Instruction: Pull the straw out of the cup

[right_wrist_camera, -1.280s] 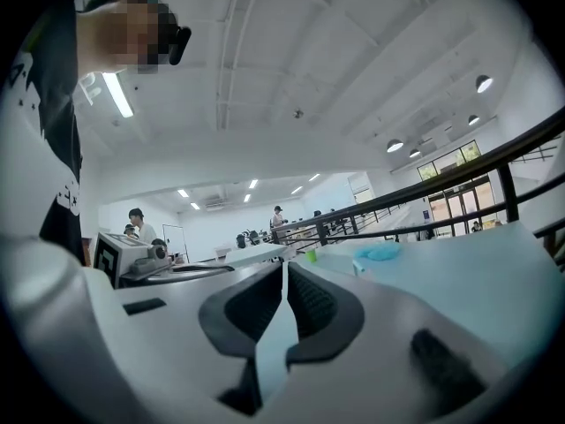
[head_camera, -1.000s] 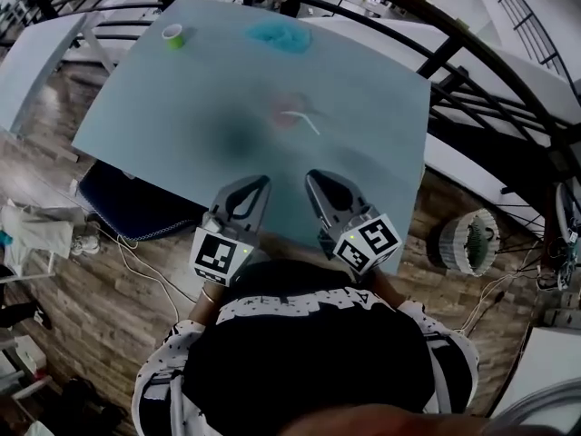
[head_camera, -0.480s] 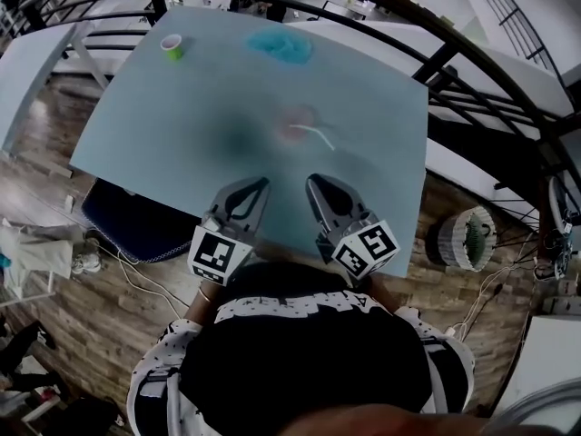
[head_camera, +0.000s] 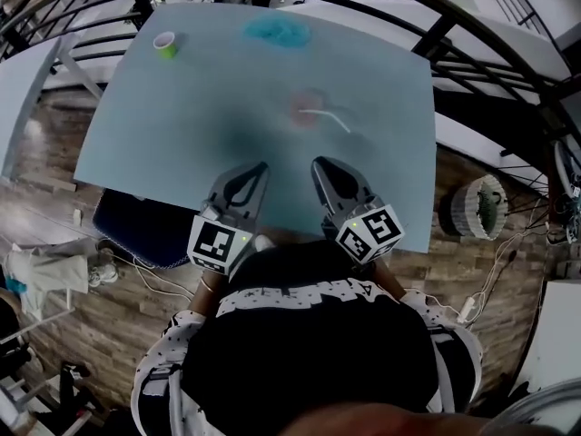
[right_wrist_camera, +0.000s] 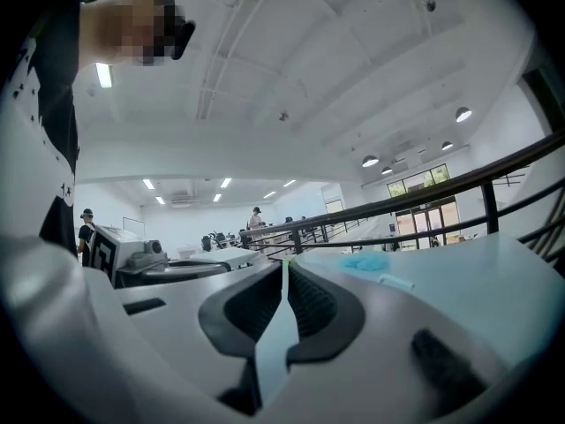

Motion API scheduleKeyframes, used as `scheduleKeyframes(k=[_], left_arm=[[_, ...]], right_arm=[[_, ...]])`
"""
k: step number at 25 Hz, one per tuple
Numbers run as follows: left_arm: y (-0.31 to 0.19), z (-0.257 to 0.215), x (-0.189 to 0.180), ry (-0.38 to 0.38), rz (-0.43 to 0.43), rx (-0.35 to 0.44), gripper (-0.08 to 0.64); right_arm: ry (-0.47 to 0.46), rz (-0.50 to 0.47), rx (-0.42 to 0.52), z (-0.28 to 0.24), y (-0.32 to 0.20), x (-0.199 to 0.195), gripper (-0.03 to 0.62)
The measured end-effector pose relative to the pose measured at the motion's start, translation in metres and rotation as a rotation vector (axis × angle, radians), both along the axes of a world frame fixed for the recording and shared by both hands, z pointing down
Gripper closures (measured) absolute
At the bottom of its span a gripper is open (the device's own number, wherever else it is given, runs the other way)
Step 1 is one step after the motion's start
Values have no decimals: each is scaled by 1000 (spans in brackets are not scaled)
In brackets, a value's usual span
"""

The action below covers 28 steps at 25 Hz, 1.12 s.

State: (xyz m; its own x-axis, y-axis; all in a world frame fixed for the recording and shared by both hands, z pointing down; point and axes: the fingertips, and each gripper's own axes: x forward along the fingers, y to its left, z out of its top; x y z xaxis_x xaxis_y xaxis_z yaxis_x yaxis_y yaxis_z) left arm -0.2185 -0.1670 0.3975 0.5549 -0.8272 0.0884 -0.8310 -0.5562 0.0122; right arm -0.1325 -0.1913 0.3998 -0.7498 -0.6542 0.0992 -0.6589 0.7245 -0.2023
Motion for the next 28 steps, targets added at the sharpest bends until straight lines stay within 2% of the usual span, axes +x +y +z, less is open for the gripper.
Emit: scheduleKeyframes(k=[5, 10, 17, 28], left_arm=[[-2, 3, 3, 19, 26, -4, 545], [-5, 6, 4, 60, 3, -6, 545], [-3, 9, -2, 53, -3, -8, 545], [-12, 5, 8, 42, 28, -7, 545]], right_arm=[[21, 48, -10, 5, -2, 5, 560], [27, 83, -27, 9, -5, 16, 560], [29, 110, -29, 16, -6, 17, 560], [31, 154, -36, 23, -16, 22, 560]])
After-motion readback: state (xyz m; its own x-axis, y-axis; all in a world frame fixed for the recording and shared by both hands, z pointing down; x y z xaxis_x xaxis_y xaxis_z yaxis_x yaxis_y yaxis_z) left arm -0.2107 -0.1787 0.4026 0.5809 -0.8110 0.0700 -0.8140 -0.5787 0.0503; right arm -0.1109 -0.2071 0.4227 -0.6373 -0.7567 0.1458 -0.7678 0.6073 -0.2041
